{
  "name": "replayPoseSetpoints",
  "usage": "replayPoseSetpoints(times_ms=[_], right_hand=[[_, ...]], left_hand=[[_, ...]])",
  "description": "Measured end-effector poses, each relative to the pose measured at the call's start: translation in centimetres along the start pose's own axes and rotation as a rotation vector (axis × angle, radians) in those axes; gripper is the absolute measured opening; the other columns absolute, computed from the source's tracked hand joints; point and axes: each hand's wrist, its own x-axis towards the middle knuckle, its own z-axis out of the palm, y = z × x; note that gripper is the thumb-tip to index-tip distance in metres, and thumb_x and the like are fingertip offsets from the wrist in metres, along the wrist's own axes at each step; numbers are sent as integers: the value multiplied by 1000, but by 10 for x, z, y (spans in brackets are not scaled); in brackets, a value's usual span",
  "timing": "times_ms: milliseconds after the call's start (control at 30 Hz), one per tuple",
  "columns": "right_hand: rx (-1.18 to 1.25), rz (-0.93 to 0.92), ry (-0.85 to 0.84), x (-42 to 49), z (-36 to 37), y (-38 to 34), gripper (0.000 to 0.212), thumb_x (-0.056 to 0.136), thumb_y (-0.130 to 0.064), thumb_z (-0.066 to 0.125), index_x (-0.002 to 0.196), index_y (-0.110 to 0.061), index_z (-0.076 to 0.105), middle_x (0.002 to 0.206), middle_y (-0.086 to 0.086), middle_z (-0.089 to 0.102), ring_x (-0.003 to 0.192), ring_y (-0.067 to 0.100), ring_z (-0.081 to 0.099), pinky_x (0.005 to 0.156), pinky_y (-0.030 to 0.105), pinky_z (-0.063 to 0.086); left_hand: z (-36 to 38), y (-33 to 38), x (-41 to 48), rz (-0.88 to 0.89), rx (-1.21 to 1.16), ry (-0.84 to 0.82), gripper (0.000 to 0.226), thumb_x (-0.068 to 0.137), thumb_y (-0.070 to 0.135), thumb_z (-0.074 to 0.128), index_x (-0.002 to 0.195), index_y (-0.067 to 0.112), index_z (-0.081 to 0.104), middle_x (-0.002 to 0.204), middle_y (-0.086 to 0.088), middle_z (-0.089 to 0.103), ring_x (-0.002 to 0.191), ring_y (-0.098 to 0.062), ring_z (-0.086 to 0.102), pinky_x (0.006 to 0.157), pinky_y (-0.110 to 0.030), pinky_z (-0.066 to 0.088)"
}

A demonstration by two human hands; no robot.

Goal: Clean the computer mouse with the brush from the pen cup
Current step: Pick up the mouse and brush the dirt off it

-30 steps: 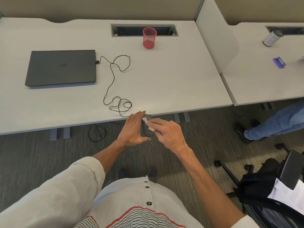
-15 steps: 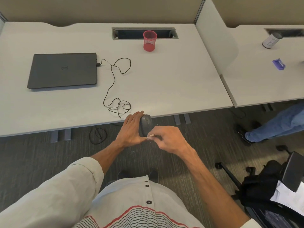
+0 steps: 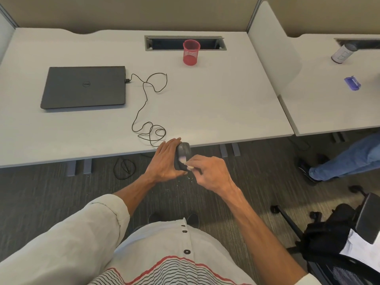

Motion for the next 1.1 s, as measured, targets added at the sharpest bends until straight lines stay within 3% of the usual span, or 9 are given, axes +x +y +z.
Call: replayPoseSetpoints(times_ms=[133,300,433,567,833,967,1100], right_hand=[[27,0,-33,-9,-2,1,14,99,-31,81,112,-30,87,99,-14,82,81,7,75,72,26,64],[53,13,66,-8,-5,4,20,101,-26,79,119,-26,85,117,-12,83,86,8,77,74,17,58],[-6,22,123,5,-3,-1,25,100,-22,81,124,-26,84,125,-11,82,90,12,80,74,27,64],[-5,13,42,8,0,-6,23,102,-22,77,124,-25,84,127,-9,82,103,14,81,85,39,68],[16,15,-109,3,-7,0,18,104,-39,72,106,-30,87,101,-15,83,87,8,75,82,34,64],[247,239,-7,2,-6,9,16,100,-47,74,105,-39,87,97,-25,81,75,-6,64,70,15,46],[534,575,229,4,5,15,13,99,-42,80,108,-36,86,77,-27,72,66,2,58,64,26,49]], left_hand=[[0,-1,-3,6,-8,1,128,78,68,89,171,12,20,179,-6,26,168,-23,25,141,-51,13],[0,-2,-5,0,12,-22,129,77,64,91,171,12,19,179,-5,26,167,-23,25,141,-50,13],[1,1,-8,-3,18,-22,129,78,64,90,172,11,19,179,-5,27,168,-22,25,140,-50,16],[0,3,-10,-8,17,-16,128,79,66,88,172,10,19,179,-6,27,167,-23,26,140,-50,15],[-4,4,-11,-10,15,10,127,77,64,91,170,11,22,178,-6,29,165,-23,29,139,-51,19],[-5,4,-11,-17,6,4,129,75,63,93,170,10,22,177,-7,29,165,-24,30,138,-52,20],[-6,5,-12,-30,-12,-3,131,74,63,95,170,11,22,178,-6,27,166,-24,27,139,-52,18]])
